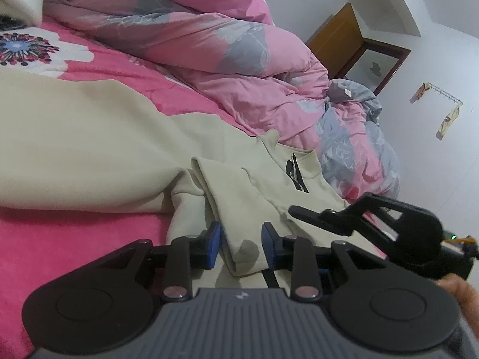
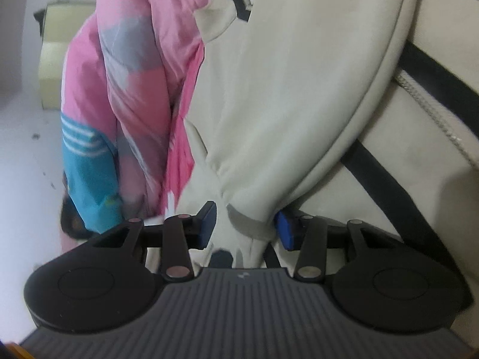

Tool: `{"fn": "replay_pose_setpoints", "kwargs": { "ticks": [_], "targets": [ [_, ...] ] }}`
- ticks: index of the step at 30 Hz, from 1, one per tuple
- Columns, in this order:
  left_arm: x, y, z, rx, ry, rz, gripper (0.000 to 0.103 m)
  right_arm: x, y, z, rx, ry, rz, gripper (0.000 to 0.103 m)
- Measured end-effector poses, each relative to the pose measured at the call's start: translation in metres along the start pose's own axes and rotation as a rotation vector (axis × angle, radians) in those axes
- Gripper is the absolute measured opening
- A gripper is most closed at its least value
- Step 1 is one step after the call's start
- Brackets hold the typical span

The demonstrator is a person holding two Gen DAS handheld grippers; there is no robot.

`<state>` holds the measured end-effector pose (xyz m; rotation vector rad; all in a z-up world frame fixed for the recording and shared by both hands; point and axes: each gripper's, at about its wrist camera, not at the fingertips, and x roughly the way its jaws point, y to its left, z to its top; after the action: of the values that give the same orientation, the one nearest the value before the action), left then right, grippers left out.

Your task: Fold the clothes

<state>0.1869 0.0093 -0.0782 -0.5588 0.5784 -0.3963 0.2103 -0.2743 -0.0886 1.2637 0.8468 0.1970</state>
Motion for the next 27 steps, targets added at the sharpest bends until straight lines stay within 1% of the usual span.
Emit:
{"fn": "replay_pose_setpoints", "kwargs": {
  "ticks": [1,2,3,4,5,9,10,12,15,16,18,20,21,23,25,27],
  "targets": [
    [0.0,0.001,0.0,-0.006,-0.001,-0.002,0.03,0.002,-0.003,0.001,0.018,-0.012,0.014,0.036],
    [0.0,0.002,0.0,-0.012,-0.003,-0.005,0.03,0.003,-0.006,0.001,0.036,-0.024,0.028,0.027],
    [-0.001,0.002,0.001,-0.018,-0.005,-0.007,0.03,0.005,-0.009,0.002,0.054,-0.035,0.041,0.022],
    [-0.001,0.003,0.001,-0.023,-0.006,-0.01,0.03,0.004,-0.009,0.005,0.075,-0.054,0.074,0.015],
    [-0.001,0.004,0.001,-0.028,-0.006,-0.014,0.03,0.003,-0.009,0.008,0.096,-0.073,0.108,0.011],
    [0.001,0.005,0.001,-0.034,-0.004,-0.018,0.03,0.0,-0.01,0.02,0.179,-0.15,0.24,0.008],
    [0.001,0.005,0.001,-0.033,-0.004,-0.018,0.03,-0.002,-0.004,0.025,0.189,-0.172,0.283,0.008],
    [0.001,0.005,0.001,-0.033,-0.004,-0.019,0.03,-0.008,0.012,0.033,0.161,-0.219,0.376,0.008],
    [0.001,0.005,0.001,-0.034,-0.003,-0.019,0.03,-0.021,0.026,0.041,0.064,-0.299,0.446,0.008],
    [0.001,0.005,0.001,-0.034,-0.003,-0.018,0.03,-0.018,0.026,0.041,0.031,-0.305,0.411,0.008],
    [0.001,0.005,0.001,-0.036,-0.003,-0.019,0.03,-0.004,0.016,0.039,-0.018,-0.282,0.285,0.008],
    [0.002,0.006,0.002,-0.038,-0.003,-0.019,0.03,0.017,-0.006,0.037,0.029,-0.203,0.12,0.008],
    [0.002,0.006,0.002,-0.037,-0.002,-0.021,0.03,0.024,-0.017,0.035,0.068,-0.17,0.093,0.007],
    [0.002,0.007,0.002,-0.037,-0.002,-0.02,0.03,0.02,-0.02,0.034,0.061,-0.184,0.134,0.008],
    [0.001,0.007,0.002,-0.039,-0.002,-0.021,0.03,0.019,-0.015,0.035,0.048,-0.185,0.14,0.008],
    [0.001,0.008,0.002,-0.042,-0.002,-0.021,0.03,0.022,-0.012,0.037,0.017,-0.186,0.108,0.009]
  ]
}}
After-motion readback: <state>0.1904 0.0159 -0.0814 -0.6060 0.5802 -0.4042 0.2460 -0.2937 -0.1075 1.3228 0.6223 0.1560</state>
